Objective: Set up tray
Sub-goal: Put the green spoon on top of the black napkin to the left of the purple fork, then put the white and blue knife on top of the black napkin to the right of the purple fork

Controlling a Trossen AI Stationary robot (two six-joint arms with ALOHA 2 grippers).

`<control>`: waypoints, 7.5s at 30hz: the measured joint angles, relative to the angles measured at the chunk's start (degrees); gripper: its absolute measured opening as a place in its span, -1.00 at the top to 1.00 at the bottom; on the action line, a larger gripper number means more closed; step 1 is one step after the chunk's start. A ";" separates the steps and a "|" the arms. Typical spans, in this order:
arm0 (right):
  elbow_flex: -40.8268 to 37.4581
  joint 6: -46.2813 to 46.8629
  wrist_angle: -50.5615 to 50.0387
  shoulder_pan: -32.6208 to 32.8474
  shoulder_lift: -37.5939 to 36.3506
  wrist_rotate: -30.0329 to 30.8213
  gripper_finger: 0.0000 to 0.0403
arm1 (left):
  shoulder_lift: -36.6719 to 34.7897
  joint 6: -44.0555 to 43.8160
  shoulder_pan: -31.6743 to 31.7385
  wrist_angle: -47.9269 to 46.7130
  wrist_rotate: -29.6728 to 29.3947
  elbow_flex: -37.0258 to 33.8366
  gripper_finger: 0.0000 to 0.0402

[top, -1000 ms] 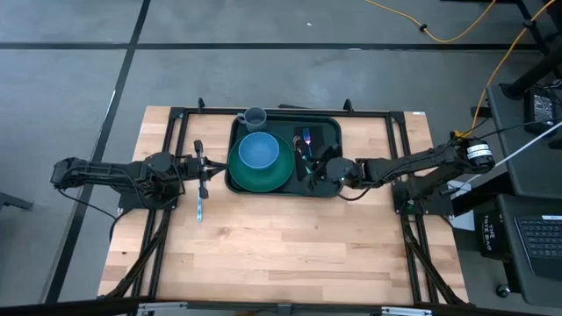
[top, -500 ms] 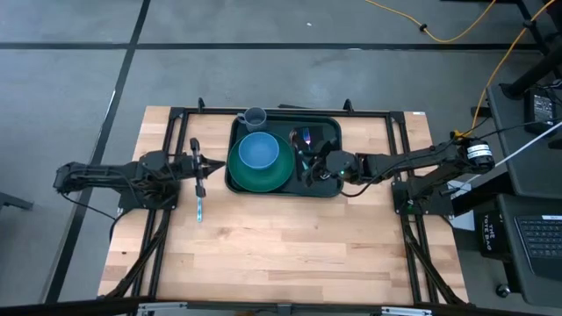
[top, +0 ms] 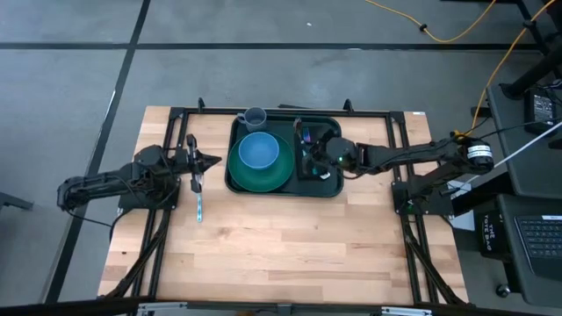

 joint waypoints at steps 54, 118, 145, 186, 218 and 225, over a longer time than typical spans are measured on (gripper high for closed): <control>42.62 27.39 -57.37 -15.79 34.06 -18.92 0.77 | 0.11 -2.76 5.77 7.30 3.37 -7.39 0.97; 42.54 29.73 -55.02 -16.19 41.24 -17.40 0.76 | 0.11 -3.22 5.76 6.29 3.35 -7.39 0.98; 42.58 28.37 -53.91 -16.53 42.84 -17.35 0.57 | 0.11 -3.23 5.74 6.27 3.37 -7.39 0.98; 44.35 14.95 -58.07 -16.93 31.70 -18.69 0.34 | 0.11 -3.24 5.70 4.92 3.37 -7.39 0.98; 0.02 1.47 -2.09 15.46 8.61 10.65 0.34 | 13.00 -11.69 2.24 -13.31 0.66 6.87 0.99; -4.17 -0.11 5.88 15.53 8.61 12.76 0.34 | 26.91 -18.02 -2.12 -28.98 -7.72 19.14 0.99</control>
